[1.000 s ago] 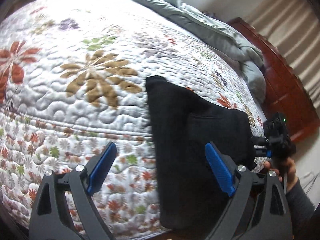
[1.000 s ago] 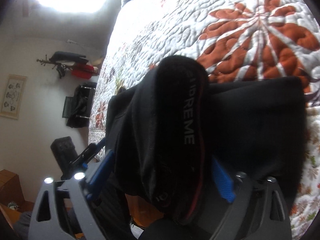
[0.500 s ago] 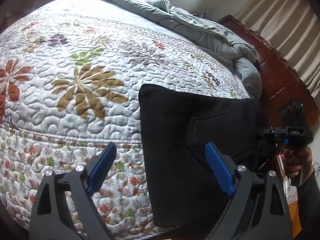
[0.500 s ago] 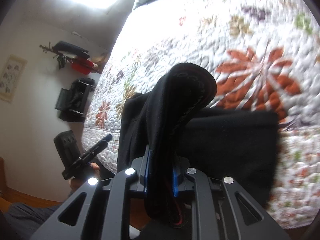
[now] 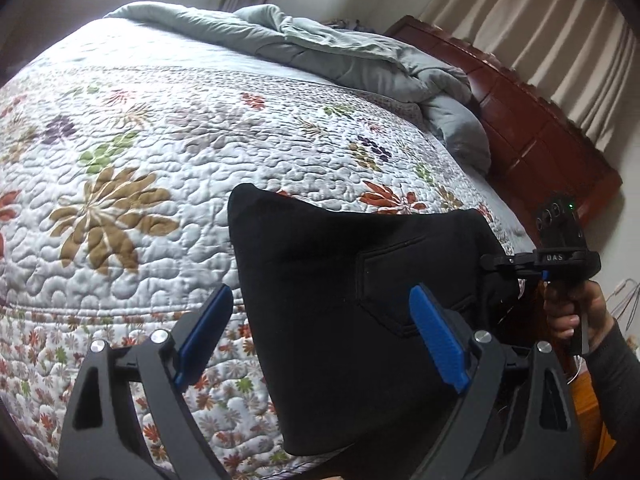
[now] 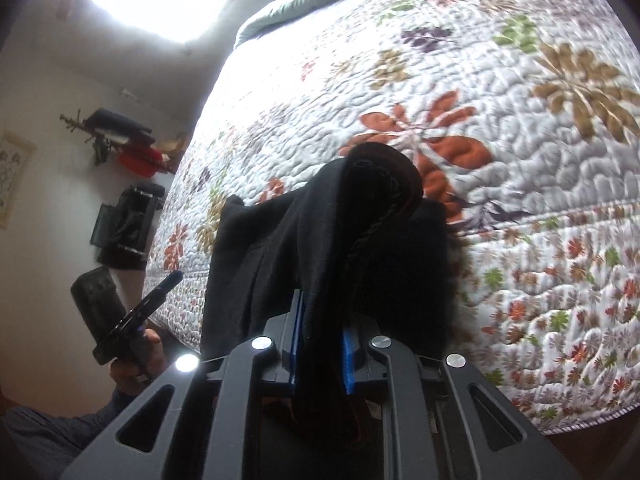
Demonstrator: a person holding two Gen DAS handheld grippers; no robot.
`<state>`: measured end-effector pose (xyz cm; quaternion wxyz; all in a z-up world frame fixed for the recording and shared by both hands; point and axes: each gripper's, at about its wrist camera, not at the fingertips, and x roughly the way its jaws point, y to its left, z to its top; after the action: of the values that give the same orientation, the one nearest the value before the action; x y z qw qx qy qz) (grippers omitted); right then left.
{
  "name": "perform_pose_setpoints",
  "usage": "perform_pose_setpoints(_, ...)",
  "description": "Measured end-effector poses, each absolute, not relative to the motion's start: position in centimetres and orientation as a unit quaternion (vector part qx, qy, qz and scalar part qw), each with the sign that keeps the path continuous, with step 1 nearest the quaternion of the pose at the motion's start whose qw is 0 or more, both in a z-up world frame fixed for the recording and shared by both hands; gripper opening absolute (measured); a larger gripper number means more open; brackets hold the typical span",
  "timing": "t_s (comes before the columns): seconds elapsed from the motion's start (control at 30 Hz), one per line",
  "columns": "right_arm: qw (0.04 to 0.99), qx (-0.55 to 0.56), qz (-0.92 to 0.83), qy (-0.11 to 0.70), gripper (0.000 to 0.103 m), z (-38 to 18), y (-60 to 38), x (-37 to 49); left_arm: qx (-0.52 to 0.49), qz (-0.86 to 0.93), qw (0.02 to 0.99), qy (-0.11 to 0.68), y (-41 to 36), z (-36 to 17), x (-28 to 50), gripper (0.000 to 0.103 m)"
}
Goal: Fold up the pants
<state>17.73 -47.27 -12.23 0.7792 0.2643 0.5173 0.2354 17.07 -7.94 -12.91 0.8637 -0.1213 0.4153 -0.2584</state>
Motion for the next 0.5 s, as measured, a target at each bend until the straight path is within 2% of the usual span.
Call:
perform_pose_setpoints(0.37, 0.768, 0.302, 0.247, 0.509, 0.017, -17.9, -50.3, 17.8, -0.078, -0.305, 0.858, 0.406, -12.1, -14.0, 16.7, 0.088)
perform_pose_setpoints(0.5, 0.752, 0.354, 0.259, 0.492, 0.017, -20.1, -51.6, 17.5, -0.064, -0.31, 0.855, 0.411, -12.9, -14.9, 16.7, 0.088)
